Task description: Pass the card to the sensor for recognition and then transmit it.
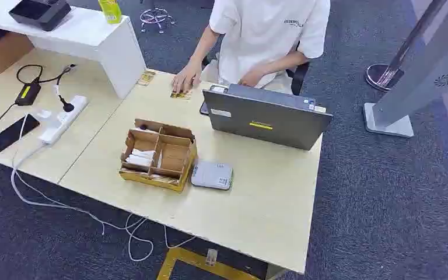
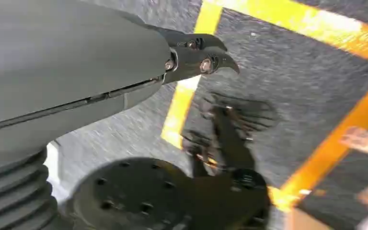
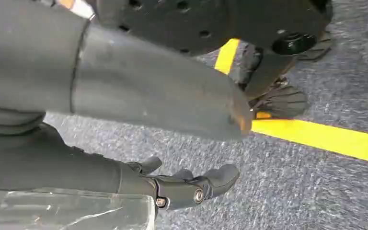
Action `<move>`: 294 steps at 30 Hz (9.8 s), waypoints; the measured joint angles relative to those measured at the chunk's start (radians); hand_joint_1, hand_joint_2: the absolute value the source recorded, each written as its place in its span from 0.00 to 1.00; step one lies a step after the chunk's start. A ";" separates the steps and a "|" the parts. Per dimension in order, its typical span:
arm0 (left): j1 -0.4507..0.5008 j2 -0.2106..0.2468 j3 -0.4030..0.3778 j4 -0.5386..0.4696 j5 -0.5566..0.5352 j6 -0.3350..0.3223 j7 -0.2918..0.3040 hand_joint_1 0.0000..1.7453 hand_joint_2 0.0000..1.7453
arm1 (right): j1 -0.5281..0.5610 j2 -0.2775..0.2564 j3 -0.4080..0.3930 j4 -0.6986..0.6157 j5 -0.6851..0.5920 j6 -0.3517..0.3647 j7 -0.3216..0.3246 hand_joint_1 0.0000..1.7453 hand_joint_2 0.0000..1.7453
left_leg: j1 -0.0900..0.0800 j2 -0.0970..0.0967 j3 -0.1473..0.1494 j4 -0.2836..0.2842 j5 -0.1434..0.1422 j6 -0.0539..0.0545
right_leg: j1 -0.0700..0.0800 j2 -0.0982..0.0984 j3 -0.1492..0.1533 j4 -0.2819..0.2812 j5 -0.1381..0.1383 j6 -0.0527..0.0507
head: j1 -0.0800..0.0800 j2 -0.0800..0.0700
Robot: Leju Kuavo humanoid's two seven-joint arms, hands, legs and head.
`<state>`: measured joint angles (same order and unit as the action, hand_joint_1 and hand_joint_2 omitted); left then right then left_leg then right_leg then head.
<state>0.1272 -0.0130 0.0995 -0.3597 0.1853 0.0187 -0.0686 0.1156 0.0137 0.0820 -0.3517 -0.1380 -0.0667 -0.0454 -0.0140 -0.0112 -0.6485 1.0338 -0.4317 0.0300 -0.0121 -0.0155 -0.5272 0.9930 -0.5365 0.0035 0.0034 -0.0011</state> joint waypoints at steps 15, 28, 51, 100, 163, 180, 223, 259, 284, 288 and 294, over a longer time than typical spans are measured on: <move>-0.042 -0.002 0.102 0.009 0.075 0.028 -0.040 0.00 0.00 | -0.060 0.010 0.131 0.029 -0.060 -0.033 -0.013 0.00 0.00 | 0.000 0.000 0.001 0.000 0.000 -0.002 | 0.000 0.000 0.000 0.001 0.000 -0.001 | 0.000 0.000; -0.132 -0.011 0.585 0.084 0.619 -0.174 -0.584 0.00 0.00 | -0.178 0.048 0.407 0.154 -0.463 -0.193 -0.119 0.00 0.00 | 0.006 0.001 0.001 0.000 0.001 -0.006 | 0.006 0.002 0.001 0.001 0.001 -0.005 | 0.000 0.000; -0.129 0.389 1.160 -0.174 0.415 -0.358 -0.579 0.00 0.00 | -0.182 0.048 0.436 0.184 -0.475 -0.174 -0.125 0.00 0.00 | 0.016 0.005 0.003 0.000 0.000 -0.020 | 0.016 0.004 0.001 0.003 -0.001 -0.019 | -0.002 0.000; -0.934 0.430 0.176 -0.472 -0.892 0.333 -0.252 0.00 0.00 | -0.226 0.047 0.562 0.189 -0.420 -0.134 -0.049 0.00 0.00 | 0.019 0.014 0.002 0.000 0.010 -0.027 | 0.020 0.014 -0.005 0.003 0.013 -0.025 | -0.002 0.000; -1.084 0.228 -0.266 -0.108 -1.569 0.444 0.050 0.00 1.00 | -0.234 0.035 0.586 0.193 -0.430 -0.133 -0.046 0.00 0.00 | 0.017 0.015 0.002 0.000 0.010 -0.027 | 0.020 0.015 -0.003 0.004 0.014 -0.025 | -0.002 0.000; -1.084 0.196 -0.266 -0.102 -1.577 0.467 0.029 0.00 1.00 | -0.229 0.027 0.586 0.194 -0.441 -0.134 -0.046 0.00 0.00 | 0.017 0.015 0.002 0.000 0.010 -0.027 | 0.019 0.015 -0.003 0.004 0.014 -0.025 | -0.001 0.000; -1.091 0.124 -0.296 -0.102 -1.594 0.363 0.014 1.00 1.00 | -0.219 0.021 0.586 0.195 -0.448 -0.134 -0.052 0.00 0.00 | 0.017 0.015 0.002 0.000 0.010 -0.027 | 0.019 0.015 -0.003 0.005 0.014 -0.025 | -0.002 0.000; -0.695 0.000 -0.492 -0.600 -1.542 0.401 -0.002 1.00 1.00 | -0.202 0.021 0.590 0.196 -0.497 -0.150 -0.060 0.00 0.00 | 0.016 0.014 0.002 0.000 0.009 -0.025 | 0.018 0.014 -0.004 0.005 0.013 -0.023 | -0.002 0.000; -0.759 -0.119 -0.513 -0.276 -1.607 0.502 -0.006 1.00 1.00 | -0.204 0.023 0.632 0.196 -0.480 -0.142 -0.042 0.00 0.00 | 0.016 0.014 0.002 0.000 0.009 -0.025 | 0.018 0.014 -0.004 0.005 0.013 -0.023 | -0.002 0.000; -0.759 -0.128 -0.516 -0.269 -1.612 0.506 -0.013 1.00 1.00 | -0.205 0.024 0.636 0.196 -0.482 -0.139 -0.042 0.00 0.00 | 0.015 0.014 0.002 0.000 0.009 -0.025 | 0.018 0.014 -0.004 0.005 0.013 -0.023 | -0.002 0.000; -0.759 -0.139 -0.526 -0.266 -1.617 0.514 -0.028 1.00 1.00 | -0.205 0.026 0.637 0.196 -0.483 -0.140 -0.042 0.00 0.00 | 0.016 0.014 0.002 0.000 0.009 -0.025 | 0.018 0.014 -0.004 0.005 0.013 -0.023 | -0.002 0.000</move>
<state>-0.6318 -0.1522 -0.4269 -0.6256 -1.4313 0.5325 -0.0961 -0.0893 0.0393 0.7195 -0.1560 -0.6210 -0.2064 -0.0874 0.0015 0.0028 -0.6469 1.0342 -0.4230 0.0053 0.0061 -0.0013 -0.5308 0.9980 -0.5235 -0.0198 0.0019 -0.0011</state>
